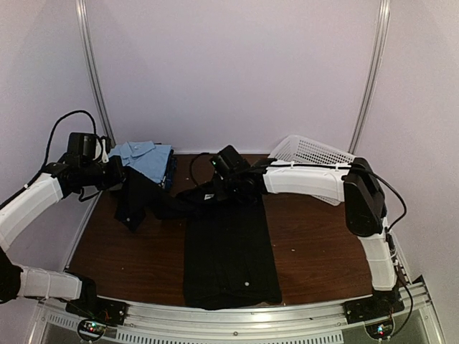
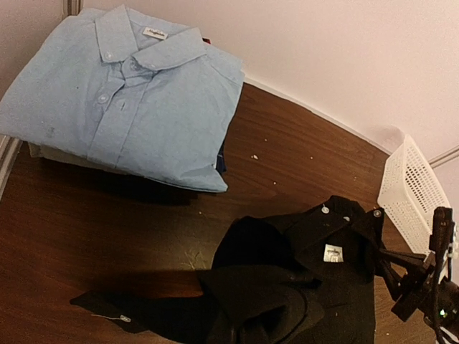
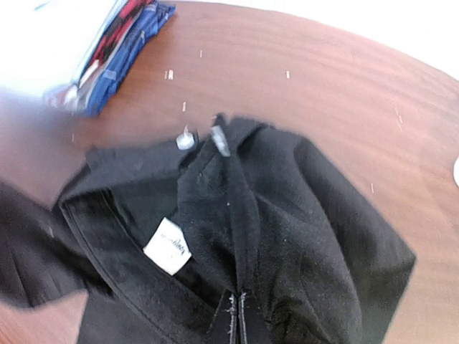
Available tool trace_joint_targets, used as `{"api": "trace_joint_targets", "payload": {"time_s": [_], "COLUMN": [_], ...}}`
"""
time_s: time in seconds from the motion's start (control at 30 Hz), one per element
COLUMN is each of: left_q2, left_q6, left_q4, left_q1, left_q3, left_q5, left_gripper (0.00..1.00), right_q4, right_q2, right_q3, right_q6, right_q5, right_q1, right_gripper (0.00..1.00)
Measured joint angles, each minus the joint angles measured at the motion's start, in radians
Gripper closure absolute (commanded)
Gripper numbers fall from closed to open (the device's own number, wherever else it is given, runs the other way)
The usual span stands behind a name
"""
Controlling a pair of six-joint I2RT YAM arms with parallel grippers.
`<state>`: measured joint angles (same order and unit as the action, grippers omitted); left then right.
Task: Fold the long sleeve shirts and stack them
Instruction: Flatten out the crumpled shirt at the center of the board.
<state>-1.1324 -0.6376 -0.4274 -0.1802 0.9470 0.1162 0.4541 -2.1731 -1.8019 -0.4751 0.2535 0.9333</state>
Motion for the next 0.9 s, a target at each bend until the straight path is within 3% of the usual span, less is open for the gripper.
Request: {"api": "trace_joint_targets", "payload": {"time_s": [0.27,0.3,0.4,0.5,0.57,0.9], "left_q2": [0.005,0.008,0.023,0.042,0.050,0.035], "left_q6": [0.009,0.011,0.013,0.016,0.019,0.020], "left_q4": [0.006,0.008,0.007,0.002,0.000,-0.001], "left_q1": [0.000,0.000,0.000,0.000,0.000,0.000], "left_q3": [-0.011,-0.018,-0.040,-0.060,-0.067,-0.085], "left_q5": [0.037,0.040,0.044,0.044,0.044,0.046], "left_gripper": [1.00,1.00,1.00,1.00,1.00,1.00], "right_q4": [-0.027,-0.030,-0.042,-0.047,-0.051,-0.053], "right_q2": [-0.196,-0.209,-0.245,-0.256,-0.256,-0.174], "right_q3": [-0.248,-0.260,-0.294,-0.314,-0.324,-0.269], "right_q6": [0.028,0.028,0.024,0.026,0.033,0.072], "right_q5": [-0.100,-0.110,-0.157,-0.199,-0.211,-0.213], "right_q1": [-0.134,-0.148,-0.195,-0.230,-0.246,-0.224], "right_gripper": [0.99,0.95,0.69,0.49,0.42,0.36]}}
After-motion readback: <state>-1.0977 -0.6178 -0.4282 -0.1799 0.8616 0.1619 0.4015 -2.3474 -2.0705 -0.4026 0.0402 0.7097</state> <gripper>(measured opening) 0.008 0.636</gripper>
